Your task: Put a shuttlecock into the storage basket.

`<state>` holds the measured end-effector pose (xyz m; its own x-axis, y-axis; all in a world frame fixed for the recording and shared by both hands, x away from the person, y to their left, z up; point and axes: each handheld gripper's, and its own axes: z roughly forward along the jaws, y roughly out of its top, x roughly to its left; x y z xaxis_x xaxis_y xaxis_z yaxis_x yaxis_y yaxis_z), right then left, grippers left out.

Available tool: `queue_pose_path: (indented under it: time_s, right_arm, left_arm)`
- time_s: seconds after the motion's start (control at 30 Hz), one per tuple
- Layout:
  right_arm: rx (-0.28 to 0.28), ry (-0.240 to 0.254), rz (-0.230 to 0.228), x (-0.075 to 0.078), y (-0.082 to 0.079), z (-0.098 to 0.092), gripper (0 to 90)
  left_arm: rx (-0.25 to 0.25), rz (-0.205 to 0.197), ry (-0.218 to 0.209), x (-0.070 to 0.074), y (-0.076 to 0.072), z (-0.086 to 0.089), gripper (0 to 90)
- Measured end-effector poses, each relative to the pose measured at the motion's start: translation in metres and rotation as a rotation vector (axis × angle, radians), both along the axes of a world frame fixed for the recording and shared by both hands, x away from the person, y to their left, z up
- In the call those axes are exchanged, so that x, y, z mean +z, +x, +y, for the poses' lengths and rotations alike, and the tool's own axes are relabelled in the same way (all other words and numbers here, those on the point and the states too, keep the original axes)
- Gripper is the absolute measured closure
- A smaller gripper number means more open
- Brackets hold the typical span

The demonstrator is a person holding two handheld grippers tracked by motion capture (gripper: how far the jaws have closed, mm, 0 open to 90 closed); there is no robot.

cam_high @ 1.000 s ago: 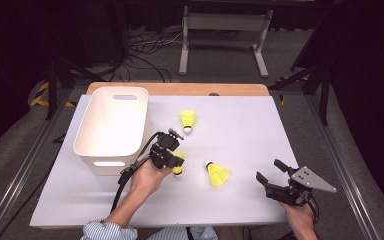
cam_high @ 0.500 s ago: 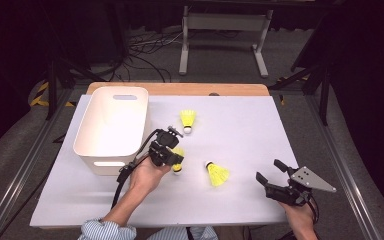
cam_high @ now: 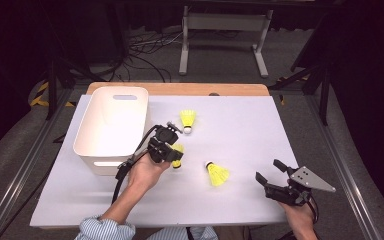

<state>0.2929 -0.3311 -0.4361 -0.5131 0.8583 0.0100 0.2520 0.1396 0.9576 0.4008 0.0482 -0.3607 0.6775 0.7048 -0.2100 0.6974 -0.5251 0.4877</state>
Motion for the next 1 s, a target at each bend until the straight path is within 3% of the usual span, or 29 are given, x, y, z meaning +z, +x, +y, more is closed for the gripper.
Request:
queue_pose_path:
  time_s: [1.0]
  right_arm:
    - [0.002,0.0,0.004,0.0,0.001,0.0,18.6]
  left_arm:
    - [0.009,-0.055,-0.033,0.037,0.004,0.008,89.1]
